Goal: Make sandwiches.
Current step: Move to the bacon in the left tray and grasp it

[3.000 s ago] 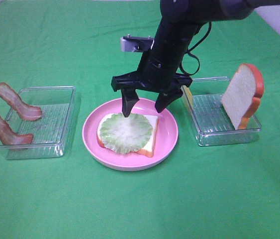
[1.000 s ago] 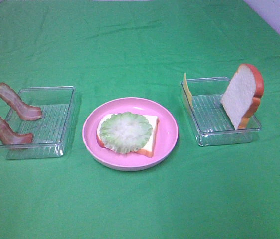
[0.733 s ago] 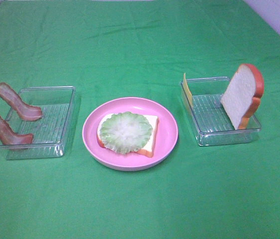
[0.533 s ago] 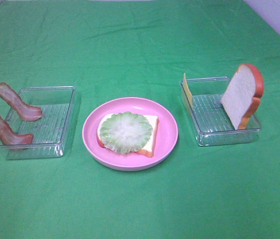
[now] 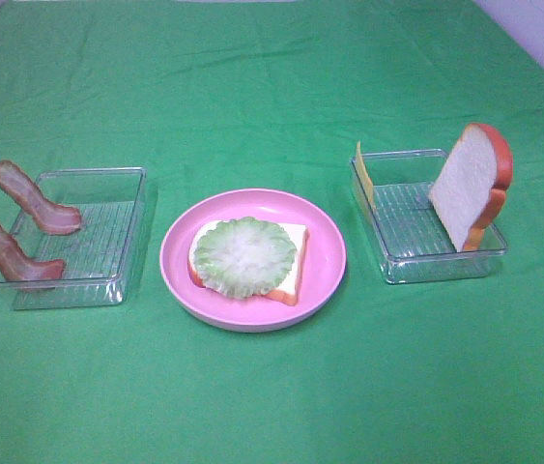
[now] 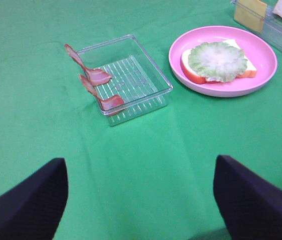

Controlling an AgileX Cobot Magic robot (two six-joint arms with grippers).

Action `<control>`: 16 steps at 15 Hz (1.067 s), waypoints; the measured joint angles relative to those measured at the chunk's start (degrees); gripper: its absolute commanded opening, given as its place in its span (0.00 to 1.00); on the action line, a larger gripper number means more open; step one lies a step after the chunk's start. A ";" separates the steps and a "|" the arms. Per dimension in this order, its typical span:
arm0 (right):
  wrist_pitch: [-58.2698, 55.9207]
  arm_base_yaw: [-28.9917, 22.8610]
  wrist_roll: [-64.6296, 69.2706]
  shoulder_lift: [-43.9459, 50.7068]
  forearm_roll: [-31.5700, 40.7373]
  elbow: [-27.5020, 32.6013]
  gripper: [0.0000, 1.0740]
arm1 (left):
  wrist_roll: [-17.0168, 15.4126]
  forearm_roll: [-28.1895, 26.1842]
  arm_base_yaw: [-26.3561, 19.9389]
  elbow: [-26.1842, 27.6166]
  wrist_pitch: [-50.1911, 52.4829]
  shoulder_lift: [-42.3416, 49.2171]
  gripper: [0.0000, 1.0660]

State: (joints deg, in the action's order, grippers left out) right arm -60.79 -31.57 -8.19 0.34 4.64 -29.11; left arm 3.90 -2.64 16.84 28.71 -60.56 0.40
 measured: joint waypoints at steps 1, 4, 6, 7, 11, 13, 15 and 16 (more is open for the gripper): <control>0.00 0.00 0.00 0.00 0.00 0.00 0.71 | -1.55 0.80 0.00 0.00 0.00 -0.34 0.72; 0.00 0.00 0.00 0.00 0.00 0.00 0.71 | -7.16 2.12 0.00 0.97 0.40 -4.81 0.72; 0.00 0.00 0.00 0.00 0.00 0.00 0.71 | -12.26 3.55 0.00 4.13 2.41 -11.75 0.72; 0.00 0.00 0.00 0.00 0.00 0.00 0.71 | -14.44 5.21 0.00 6.13 2.92 -15.64 0.72; 0.00 0.00 0.00 0.00 0.06 0.00 0.71 | -24.35 10.14 0.00 14.73 -0.11 -40.05 0.72; 0.00 0.00 0.00 0.00 0.06 0.00 0.71 | -25.15 10.31 0.00 17.07 -1.83 -48.36 0.72; 0.00 0.00 0.00 0.00 0.06 0.00 0.71 | -25.32 10.31 0.00 20.11 -4.13 -58.21 0.72; 0.00 0.00 0.00 0.00 0.06 0.00 0.71 | -25.32 10.37 -0.11 21.37 -4.30 -63.03 0.72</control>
State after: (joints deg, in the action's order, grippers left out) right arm -60.79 -31.57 -8.19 0.34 4.70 -29.11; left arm -21.43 7.73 16.73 50.08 -64.86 -62.62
